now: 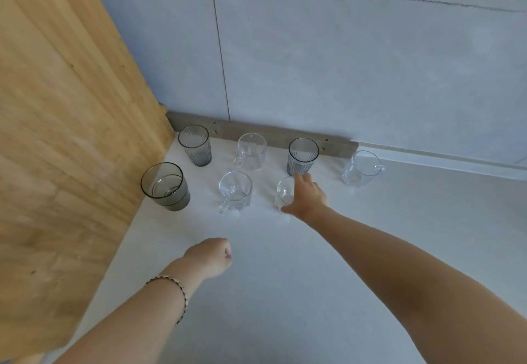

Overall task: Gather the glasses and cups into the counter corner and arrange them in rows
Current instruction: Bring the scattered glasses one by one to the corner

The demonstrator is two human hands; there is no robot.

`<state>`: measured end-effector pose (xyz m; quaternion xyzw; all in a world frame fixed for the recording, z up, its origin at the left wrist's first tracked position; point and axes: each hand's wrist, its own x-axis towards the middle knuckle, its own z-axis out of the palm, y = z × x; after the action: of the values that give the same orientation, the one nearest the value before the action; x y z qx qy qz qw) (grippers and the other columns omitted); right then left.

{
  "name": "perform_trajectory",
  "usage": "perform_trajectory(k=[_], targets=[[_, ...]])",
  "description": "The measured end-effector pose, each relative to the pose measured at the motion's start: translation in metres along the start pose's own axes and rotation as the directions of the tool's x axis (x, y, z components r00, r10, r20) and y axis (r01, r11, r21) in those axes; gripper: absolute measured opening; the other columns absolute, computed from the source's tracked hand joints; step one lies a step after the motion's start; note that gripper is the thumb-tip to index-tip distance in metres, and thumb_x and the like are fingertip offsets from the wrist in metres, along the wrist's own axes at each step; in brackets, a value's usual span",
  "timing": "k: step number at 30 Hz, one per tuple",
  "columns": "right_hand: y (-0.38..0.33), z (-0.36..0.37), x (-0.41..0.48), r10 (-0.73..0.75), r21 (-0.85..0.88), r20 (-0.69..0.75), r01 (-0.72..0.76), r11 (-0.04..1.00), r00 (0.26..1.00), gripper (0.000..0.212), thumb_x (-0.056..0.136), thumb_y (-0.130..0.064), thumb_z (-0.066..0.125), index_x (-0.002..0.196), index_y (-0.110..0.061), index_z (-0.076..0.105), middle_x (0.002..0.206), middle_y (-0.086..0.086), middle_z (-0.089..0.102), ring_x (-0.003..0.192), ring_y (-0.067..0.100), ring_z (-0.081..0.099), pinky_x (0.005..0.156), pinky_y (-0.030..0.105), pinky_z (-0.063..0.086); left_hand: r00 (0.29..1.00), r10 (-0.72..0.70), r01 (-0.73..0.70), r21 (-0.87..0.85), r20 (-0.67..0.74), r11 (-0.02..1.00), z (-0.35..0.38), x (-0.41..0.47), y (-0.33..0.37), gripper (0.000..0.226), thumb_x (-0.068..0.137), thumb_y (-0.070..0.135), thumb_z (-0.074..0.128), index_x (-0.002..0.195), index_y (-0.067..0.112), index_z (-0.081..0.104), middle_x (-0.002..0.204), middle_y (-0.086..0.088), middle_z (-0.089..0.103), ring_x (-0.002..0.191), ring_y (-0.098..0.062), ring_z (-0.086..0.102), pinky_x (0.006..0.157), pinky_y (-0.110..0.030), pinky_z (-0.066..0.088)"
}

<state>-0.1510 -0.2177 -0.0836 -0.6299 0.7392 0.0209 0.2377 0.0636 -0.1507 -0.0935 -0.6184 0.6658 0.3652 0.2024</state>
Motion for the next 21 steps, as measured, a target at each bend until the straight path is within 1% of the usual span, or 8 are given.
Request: perform_trajectory(k=[4,6,8,9,10,12,15,21], targets=[[0.011,0.001,-0.009,0.016,-0.02,0.013,-0.015,1.0,1.0,0.094,0.078,-0.029,0.074,0.147,-0.006,0.014,0.143,0.01,0.033,0.128,0.027,0.043,0.1,0.037,0.044,1.0,0.014,-0.014,0.013,0.016,1.0,0.002,0.005,0.01,0.027,0.089,0.016,0.039,0.065,0.026,0.035,0.083,0.003,0.04,0.08,-0.019,0.036,0.06,-0.027,0.029],[0.025,0.002,-0.019,0.066,-0.046,0.064,-0.063,0.997,0.996,0.084,0.082,-0.024,0.07,0.144,-0.003,0.018,0.14,0.011,0.037,0.127,0.027,0.045,0.098,0.035,0.044,0.999,0.03,-0.03,0.011,0.025,0.999,0.005,0.008,0.018,0.033,0.088,0.015,0.039,0.06,0.027,0.027,0.079,0.004,0.036,0.081,-0.017,0.033,0.055,-0.025,0.021],[0.05,0.003,-0.031,0.12,-0.078,0.18,-0.107,0.991,0.976,0.061,0.084,-0.021,0.065,0.135,-0.007,0.035,0.134,0.01,0.046,0.122,0.026,0.05,0.093,0.033,0.045,0.998,0.055,-0.056,0.024,0.043,0.998,0.008,0.008,0.031,0.026,0.09,0.016,0.04,0.066,0.027,0.036,0.086,0.002,0.041,0.081,-0.018,0.037,0.061,-0.026,0.03],[0.065,0.004,-0.038,0.14,-0.092,0.246,-0.121,0.988,0.959,0.053,0.085,-0.022,0.062,0.133,-0.009,0.041,0.133,0.008,0.049,0.12,0.025,0.052,0.092,0.032,0.045,0.996,0.07,-0.072,0.038,0.051,0.997,0.01,0.008,0.039,0.018,0.091,0.017,0.04,0.074,0.025,0.042,0.09,0.002,0.045,0.084,-0.02,0.041,0.069,-0.027,0.038],[0.082,0.005,-0.046,0.158,-0.098,0.3,-0.134,0.986,0.941,0.049,0.085,-0.023,0.061,0.131,-0.012,0.046,0.133,0.006,0.051,0.12,0.023,0.053,0.093,0.031,0.045,0.995,0.085,-0.088,0.057,0.058,0.994,0.012,0.008,0.047,0.012,0.091,0.018,0.04,0.083,0.023,0.046,0.095,0.002,0.049,0.088,-0.021,0.047,0.078,-0.029,0.042],[0.117,0.006,-0.062,0.197,-0.091,0.357,-0.175,0.98,0.913,0.045,0.086,-0.024,0.059,0.129,-0.013,0.051,0.133,0.004,0.054,0.121,0.023,0.054,0.095,0.031,0.045,0.992,0.112,-0.118,0.1,0.064,0.988,0.016,0.008,0.068,0.015,0.092,0.02,0.039,0.096,0.022,0.053,0.107,0.001,0.056,0.102,-0.022,0.055,0.09,-0.031,0.044],[0.171,0.001,-0.084,0.256,-0.059,0.356,-0.251,0.966,0.899,0.041,0.086,-0.025,0.058,0.125,-0.01,0.055,0.13,0.005,0.057,0.119,0.023,0.056,0.097,0.032,0.046,0.987,0.152,-0.16,0.171,0.058,0.972,0.024,0.007,0.109,0.027,0.093,0.023,0.039,0.114,0.021,0.056,0.124,0.003,0.057,0.115,-0.02,0.055,0.096,-0.031,0.043],[0.3,-0.021,-0.135,0.369,0.022,0.299,-0.393,0.919,0.88,0.042,0.089,-0.029,0.055,0.129,-0.016,0.053,0.134,0.002,0.053,0.122,0.021,0.052,0.1,0.031,0.043,0.959,0.259,-0.281,0.271,0.116,0.92,0.047,0.007,0.221,0.03,0.095,0.025,0.039,0.12,0.017,0.054,0.128,-0.001,0.056,0.118,-0.021,0.054,0.098,-0.032,0.043]])
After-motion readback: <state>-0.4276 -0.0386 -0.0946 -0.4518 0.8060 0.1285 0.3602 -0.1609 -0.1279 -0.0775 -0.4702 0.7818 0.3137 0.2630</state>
